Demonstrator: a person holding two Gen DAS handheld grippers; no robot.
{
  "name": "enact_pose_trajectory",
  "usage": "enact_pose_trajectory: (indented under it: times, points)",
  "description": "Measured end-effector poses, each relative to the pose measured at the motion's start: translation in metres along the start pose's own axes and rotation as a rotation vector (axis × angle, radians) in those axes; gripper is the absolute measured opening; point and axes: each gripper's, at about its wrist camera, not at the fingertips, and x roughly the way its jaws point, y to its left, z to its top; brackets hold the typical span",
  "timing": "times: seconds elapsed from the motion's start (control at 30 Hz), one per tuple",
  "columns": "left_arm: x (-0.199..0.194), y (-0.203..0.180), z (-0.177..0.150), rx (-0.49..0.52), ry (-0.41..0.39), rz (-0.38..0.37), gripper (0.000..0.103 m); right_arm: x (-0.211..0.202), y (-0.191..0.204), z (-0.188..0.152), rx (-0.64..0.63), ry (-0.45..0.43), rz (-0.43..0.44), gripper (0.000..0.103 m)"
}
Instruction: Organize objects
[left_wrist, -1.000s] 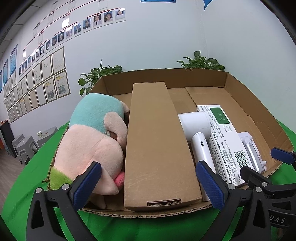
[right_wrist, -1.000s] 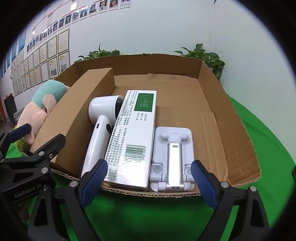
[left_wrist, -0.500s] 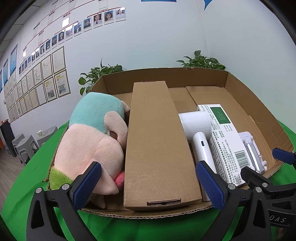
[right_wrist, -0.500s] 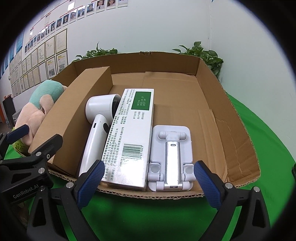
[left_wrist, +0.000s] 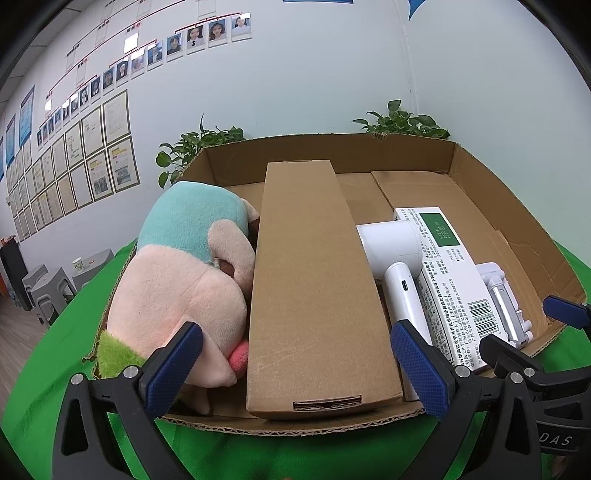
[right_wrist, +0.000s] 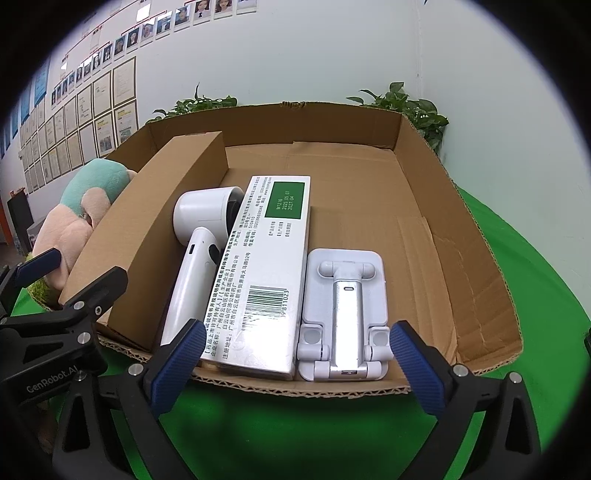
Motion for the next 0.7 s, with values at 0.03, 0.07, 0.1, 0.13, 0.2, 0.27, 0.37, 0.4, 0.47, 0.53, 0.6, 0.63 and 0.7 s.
enact_pose_trajectory:
  times: [0.03,0.07,0.1,0.13,0.2,0.27,0.37,0.4,0.47,0.53,0.6,0.63,0.7]
  points:
    - [0.0003,-0.0003,0.0,0.0,0.0,0.0,0.103,0.0,0.0004,-0.0001,0.0,0.0,0.0,0.1]
    - [0.0006,0.0,0.0001,0.0,0.0,-0.001,0.103,-0.0002,0.0005,-0.0001,0.0,0.001,0.002,0.1]
    - [0.0003,0.0001,0.0,-0.001,0.0,-0.001,0.103,0.0002,0.0001,-0.0001,0.0,0.001,0.002,0.1]
    - [0.0004,0.0002,0.0,-0.002,0.0,-0.002,0.103,0.0003,0.0001,0.0,0.0,0.001,0.002,0.1]
    - [0.0006,0.0005,-0.0001,-0.005,-0.001,-0.004,0.103,0.0003,-0.0001,0.0,0.0,0.001,0.003,0.1]
    - [0.0007,0.0005,-0.0002,-0.006,-0.001,-0.004,0.103,0.0001,-0.0004,-0.0002,0.0,0.001,0.008,0.101]
    - [0.001,0.0005,-0.0003,-0.006,0.0,-0.004,0.103,-0.0001,-0.0003,-0.0006,0.0,0.001,0.01,0.101]
    - [0.0008,0.0005,-0.0003,-0.006,0.0,-0.004,0.103,-0.0002,-0.0004,-0.0008,0.0,0.001,0.011,0.101]
    - [0.0009,0.0005,-0.0004,-0.004,0.0,-0.002,0.103,-0.0008,-0.0003,-0.001,0.001,0.0,0.011,0.102]
    - [0.0006,0.0007,-0.0005,-0.004,0.0,-0.002,0.103,-0.0006,-0.0006,-0.0008,0.0,0.001,0.015,0.102]
    - [0.0006,0.0006,-0.0005,-0.003,0.0,-0.002,0.103,-0.0005,-0.0007,-0.0007,0.0,0.001,0.017,0.102]
    - [0.0006,0.0005,-0.0005,-0.003,0.0,-0.002,0.103,-0.0008,-0.0005,-0.0008,0.0,0.001,0.017,0.102]
    - [0.0008,0.0009,-0.0006,-0.003,0.0,-0.001,0.103,-0.0005,-0.0008,-0.0006,0.0,0.001,0.017,0.102]
